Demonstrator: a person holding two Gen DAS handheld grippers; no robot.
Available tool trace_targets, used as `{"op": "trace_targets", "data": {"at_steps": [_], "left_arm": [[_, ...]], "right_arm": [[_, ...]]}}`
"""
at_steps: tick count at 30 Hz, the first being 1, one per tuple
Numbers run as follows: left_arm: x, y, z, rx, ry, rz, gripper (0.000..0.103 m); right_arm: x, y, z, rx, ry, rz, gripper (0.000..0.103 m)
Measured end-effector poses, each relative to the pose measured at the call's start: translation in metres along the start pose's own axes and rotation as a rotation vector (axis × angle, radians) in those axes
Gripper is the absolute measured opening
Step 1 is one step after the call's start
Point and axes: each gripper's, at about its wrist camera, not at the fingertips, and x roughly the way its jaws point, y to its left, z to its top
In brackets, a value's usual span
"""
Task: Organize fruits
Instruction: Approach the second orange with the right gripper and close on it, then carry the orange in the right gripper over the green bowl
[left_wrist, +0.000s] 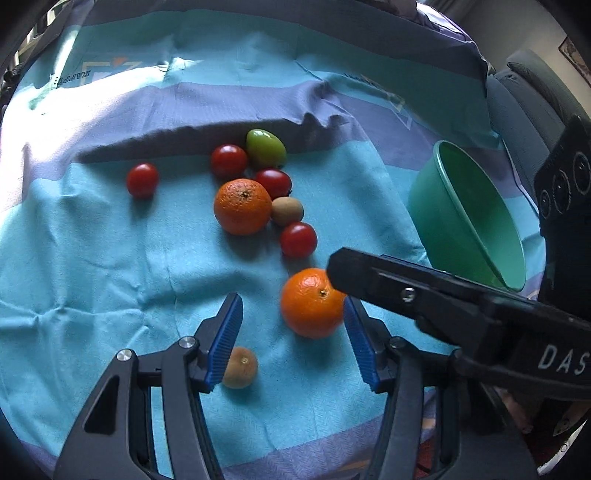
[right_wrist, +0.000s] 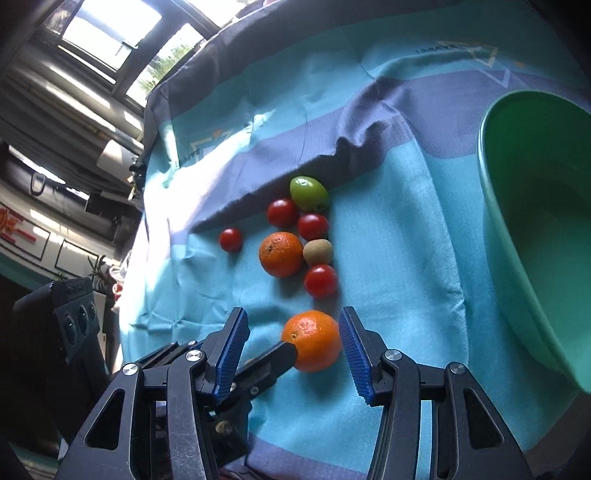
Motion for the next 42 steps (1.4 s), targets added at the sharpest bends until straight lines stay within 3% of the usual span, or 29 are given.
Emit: {"op": "trace_targets", "data": {"at_steps": [5, 9, 12, 17, 22, 30, 37, 42], "left_arm": [[0.011, -0.002, 0.000, -0.011, 0.038, -0.039, 0.056], [0.018, -0.001, -0.001, -0.028, 0.057, -0.029, 0.055], [0.022, -0.002, -0.001, -0.046, 0.079, -0.072, 0.044], [0.017, -0.012, 0.000, -0.017, 0.027, -0.032, 0.044], [-0.012, -0.031, 0.000, 0.054, -0.090, -0.025, 0.044], [-0.059, -0.093, 0.010, 0.245, -0.241, -0.004, 0.044], [-0.047, -0.154, 0.025, 0.385, -0.261, -0.065, 0.044], [-0.027, -0.184, 0.029, 0.437, -0.223, -0.130, 0.044]], "right_arm": [[0.019, -0.013, 0.000, 0.043, 0.065, 0.002, 0.053], [0.031, -0.021, -0.001, 0.063, 0.119, 0.040, 0.053], [0.038, -0.020, -0.002, 0.055, 0.148, 0.050, 0.053], [0.040, -0.014, -0.004, 0.028, 0.134, 0.026, 0.049], [0.011, -0.006, -0.002, -0.023, 0.042, 0.041, 0.048], [-0.063, -0.005, 0.001, -0.065, -0.171, 0.049, 0.048], [-0.117, -0.051, 0.004, 0.004, -0.321, 0.037, 0.048], [-0.135, -0.083, 0.005, 0.066, -0.356, -0.019, 0.048]]}}
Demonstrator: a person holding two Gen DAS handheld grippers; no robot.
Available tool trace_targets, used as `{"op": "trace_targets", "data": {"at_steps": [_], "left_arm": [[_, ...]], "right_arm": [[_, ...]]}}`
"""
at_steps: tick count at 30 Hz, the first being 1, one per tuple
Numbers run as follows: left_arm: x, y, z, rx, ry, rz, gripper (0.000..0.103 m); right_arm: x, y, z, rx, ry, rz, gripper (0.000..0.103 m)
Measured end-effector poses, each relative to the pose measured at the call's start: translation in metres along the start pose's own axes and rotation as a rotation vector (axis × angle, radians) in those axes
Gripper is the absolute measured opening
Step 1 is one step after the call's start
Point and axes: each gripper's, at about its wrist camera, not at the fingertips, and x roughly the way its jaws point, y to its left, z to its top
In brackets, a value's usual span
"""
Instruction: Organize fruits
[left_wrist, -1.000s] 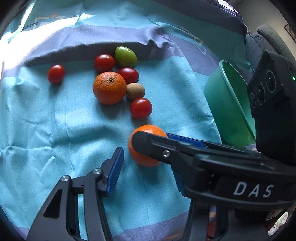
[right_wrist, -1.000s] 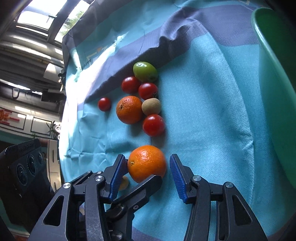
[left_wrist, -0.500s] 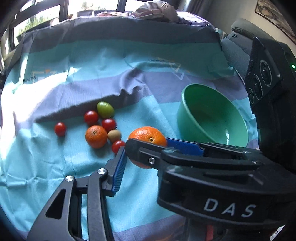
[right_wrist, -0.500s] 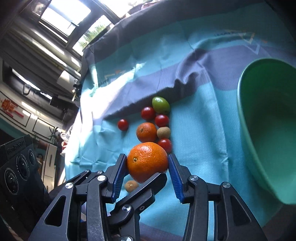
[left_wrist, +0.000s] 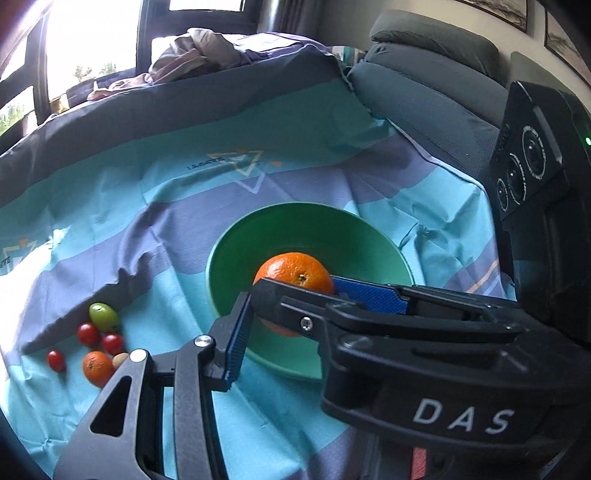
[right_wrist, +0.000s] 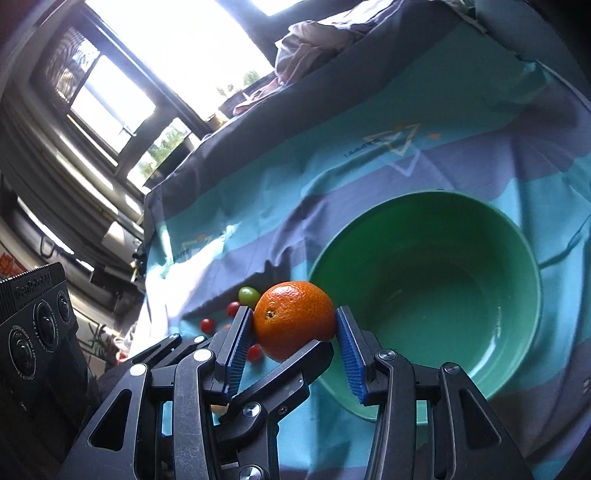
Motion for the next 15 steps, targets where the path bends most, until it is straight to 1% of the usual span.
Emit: {"op": "trace_targets", "data": {"at_steps": [5, 9, 12, 15], "left_arm": [[0.027, -0.012, 0.005, 0.009, 0.041, -0.063, 0.044], [0.044, -0.015, 0.007, -0.002, 0.070, -0.088, 0.045], [0.049, -0.015, 0.004, -0.015, 0.086, -0.102, 0.045], [0.043, -0.010, 0.000, -0.016, 0.085, -0.103, 0.046]], "right_arm": [[-0.004, -0.028, 0.004, 0.057, 0.002, -0.061, 0.048], [0.001, -0.044, 0.005, 0.090, 0.022, -0.098, 0.049], [0.004, -0.049, 0.004, 0.095, 0.047, -0.121, 0.049], [0.006, -0.049, 0.005, 0.094, 0.040, -0.156, 0.048]]}}
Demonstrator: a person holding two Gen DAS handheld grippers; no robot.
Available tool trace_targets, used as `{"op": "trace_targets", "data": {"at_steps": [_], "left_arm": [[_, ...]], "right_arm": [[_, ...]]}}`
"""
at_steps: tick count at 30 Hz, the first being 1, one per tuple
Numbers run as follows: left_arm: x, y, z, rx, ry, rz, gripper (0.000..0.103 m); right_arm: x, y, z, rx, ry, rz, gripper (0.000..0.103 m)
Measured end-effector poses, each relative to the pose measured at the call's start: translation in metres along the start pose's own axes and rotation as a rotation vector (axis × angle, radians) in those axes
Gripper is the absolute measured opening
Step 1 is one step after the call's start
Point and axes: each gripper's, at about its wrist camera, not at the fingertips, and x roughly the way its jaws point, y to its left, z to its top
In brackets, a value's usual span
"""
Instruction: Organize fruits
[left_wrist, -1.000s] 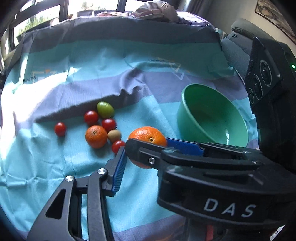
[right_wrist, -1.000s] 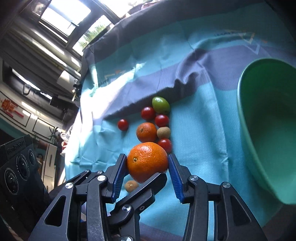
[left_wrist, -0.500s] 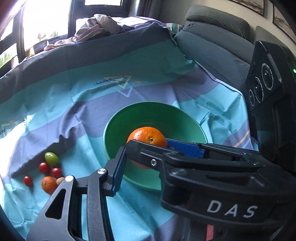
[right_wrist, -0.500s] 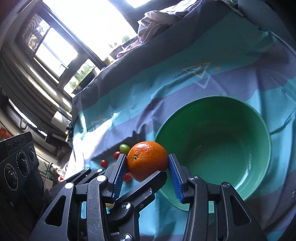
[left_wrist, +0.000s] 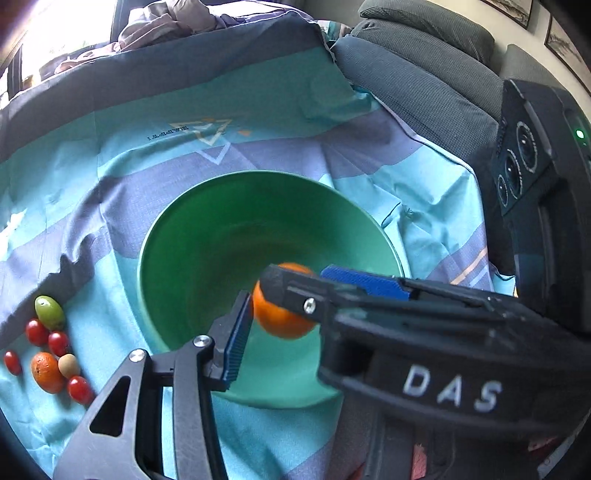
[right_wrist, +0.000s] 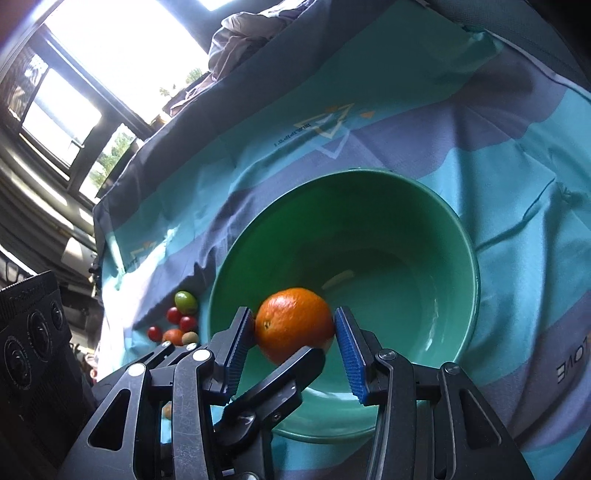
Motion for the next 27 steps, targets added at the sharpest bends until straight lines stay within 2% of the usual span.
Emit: {"op": "trace_targets", "data": {"at_steps": [4, 7, 10, 13, 18, 23, 27], "left_arm": [[-0.023, 0.016, -0.008, -0.025, -0.024, 0.047, 0.057], [-0.051, 0.039, -0.014, -0.073, -0.045, 0.118, 0.058], [-0.083, 0.067, -0.027, -0.140, -0.082, 0.228, 0.063], [-0.111, 0.101, -0.046, -0.232, -0.106, 0.369, 0.065], [-0.133, 0.162, -0.086, -0.431, -0.134, 0.479, 0.067], [-0.129, 0.205, -0.106, -0.567, -0.086, 0.599, 0.067], [-0.130, 0.226, -0.109, -0.624, -0.072, 0.590, 0.067]], "right_arm": [[-0.006, 0.005, -0.001, -0.010, -0.032, 0.011, 0.053], [-0.012, 0.013, -0.002, -0.034, -0.072, -0.008, 0.054], [-0.016, 0.025, -0.003, -0.065, -0.103, -0.008, 0.055], [-0.013, 0.041, -0.005, -0.103, -0.098, 0.031, 0.055], [0.010, 0.082, -0.016, -0.187, -0.042, 0.104, 0.055], [0.046, 0.131, -0.038, -0.286, 0.040, 0.146, 0.055], [0.090, 0.166, -0.052, -0.332, 0.146, 0.169, 0.055]]}}
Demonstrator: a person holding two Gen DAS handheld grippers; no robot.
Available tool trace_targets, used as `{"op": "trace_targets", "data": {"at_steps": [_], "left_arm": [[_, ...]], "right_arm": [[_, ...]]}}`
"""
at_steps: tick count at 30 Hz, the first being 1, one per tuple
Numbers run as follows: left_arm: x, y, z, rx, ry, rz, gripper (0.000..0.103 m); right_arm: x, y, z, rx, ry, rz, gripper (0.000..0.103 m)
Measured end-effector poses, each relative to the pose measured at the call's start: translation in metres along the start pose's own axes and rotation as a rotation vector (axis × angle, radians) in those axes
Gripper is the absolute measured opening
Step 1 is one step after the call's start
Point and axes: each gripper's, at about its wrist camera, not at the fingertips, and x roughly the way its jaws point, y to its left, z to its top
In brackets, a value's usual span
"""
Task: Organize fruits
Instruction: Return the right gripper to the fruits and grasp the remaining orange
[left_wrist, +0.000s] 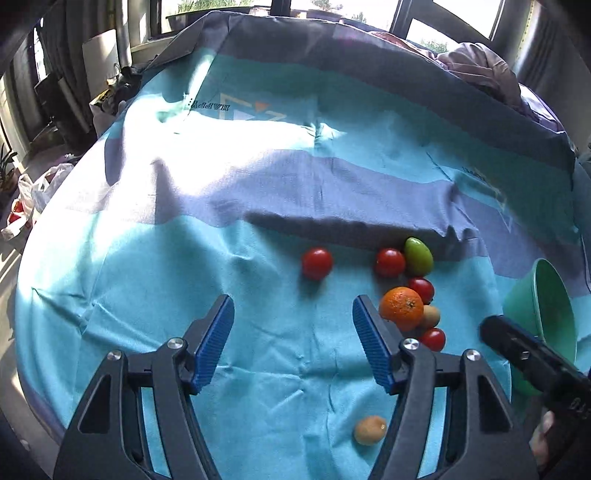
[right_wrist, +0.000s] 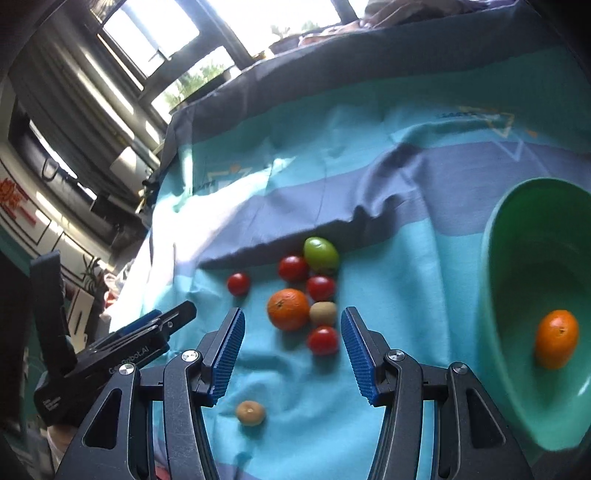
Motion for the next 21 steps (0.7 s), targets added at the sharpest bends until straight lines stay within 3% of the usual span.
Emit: {"op": "trace_targets", "data": {"at_steps": [5, 12, 15, 21], "left_arm": [[0.001, 0.014, 0.003, -0.035, 0.009, 0.010, 0.067], [-0.001, 0.018, 0.005, -0.043, -0.002, 0.032, 0.067], [-0.001, 0.020, 0.006, -0.054, -0.007, 0.038, 0.067], [-0.002, 0.019, 0.006, -0.045, -0.005, 0.025, 0.067]], "right_arm": [[0.058, 0.024, 0.001, -0.068, 0.139, -0.074, 0.055], [0.090, 0.039, 0.003, -0.165, 0.171, -0.223, 0.052], [0.103, 0.033, -0.001, -0.148, 0.202, -0.216, 0.049], [0.093, 0.037, -0.002, -0.177, 0.180, -0.226, 0.044]]}}
